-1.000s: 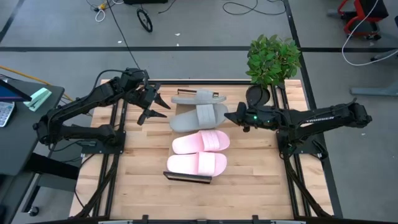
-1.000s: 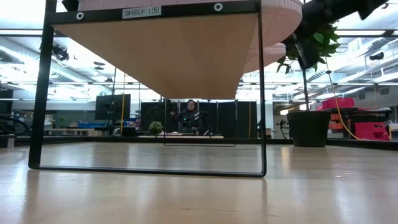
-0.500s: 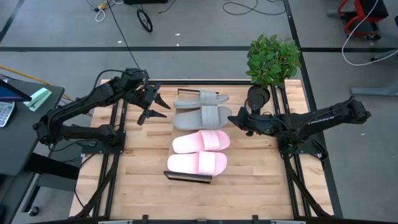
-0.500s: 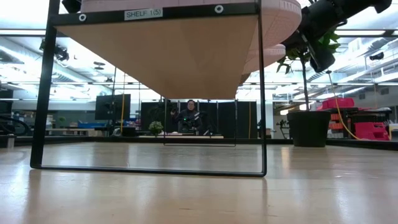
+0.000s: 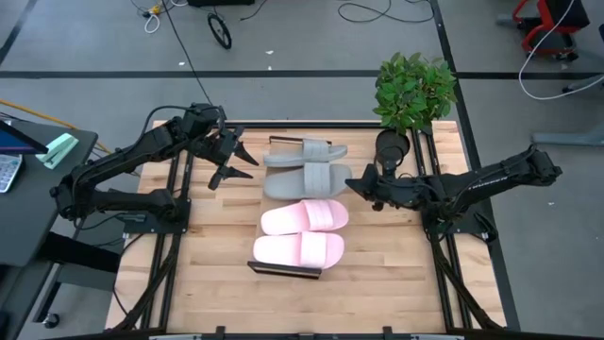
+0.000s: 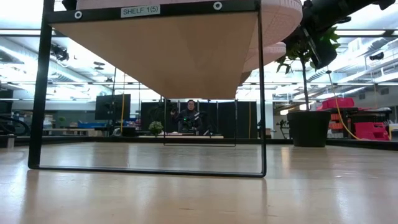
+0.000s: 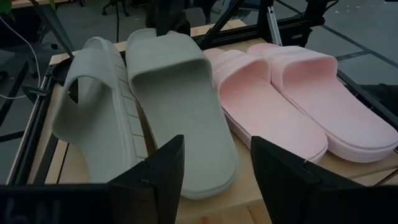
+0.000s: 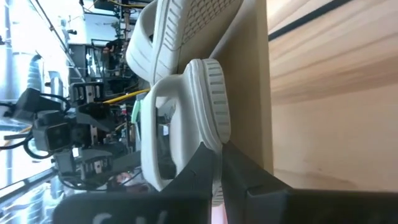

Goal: Pick and place slides into the shelf
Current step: Adjust the gray slides on the shelf

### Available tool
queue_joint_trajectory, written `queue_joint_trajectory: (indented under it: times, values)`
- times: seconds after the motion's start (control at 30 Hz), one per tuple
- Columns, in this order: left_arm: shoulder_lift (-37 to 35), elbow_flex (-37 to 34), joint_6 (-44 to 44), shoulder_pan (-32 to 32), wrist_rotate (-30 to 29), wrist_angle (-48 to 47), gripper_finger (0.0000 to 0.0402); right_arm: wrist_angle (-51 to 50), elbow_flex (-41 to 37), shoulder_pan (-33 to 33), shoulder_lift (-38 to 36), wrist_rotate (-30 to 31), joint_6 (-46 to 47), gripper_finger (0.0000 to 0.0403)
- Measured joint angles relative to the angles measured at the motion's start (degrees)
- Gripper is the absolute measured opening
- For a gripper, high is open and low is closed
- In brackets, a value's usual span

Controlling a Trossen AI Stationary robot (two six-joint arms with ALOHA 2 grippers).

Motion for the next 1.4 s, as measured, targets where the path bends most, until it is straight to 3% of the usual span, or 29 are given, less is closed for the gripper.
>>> queue_joint_trajectory:
  times: [0.63,1.17,1.4]
  values:
    - [0.0,0.0,0.1,0.0,0.0,-0.5,0.0189,6.4,0.0,0.1,0.0,0.9,1.0,0.0013]
    - [0.0,0.0,0.5,0.0,0.0,-0.8,0.019,-5.4,0.0,0.1,0.5,-1.2,7.3,0.0013]
    - [0.0,0.0,1.2,0.0,0.0,-0.8,0.019,-5.6,0.0,0.0,1.2,-1.9,9.0,0.0013]
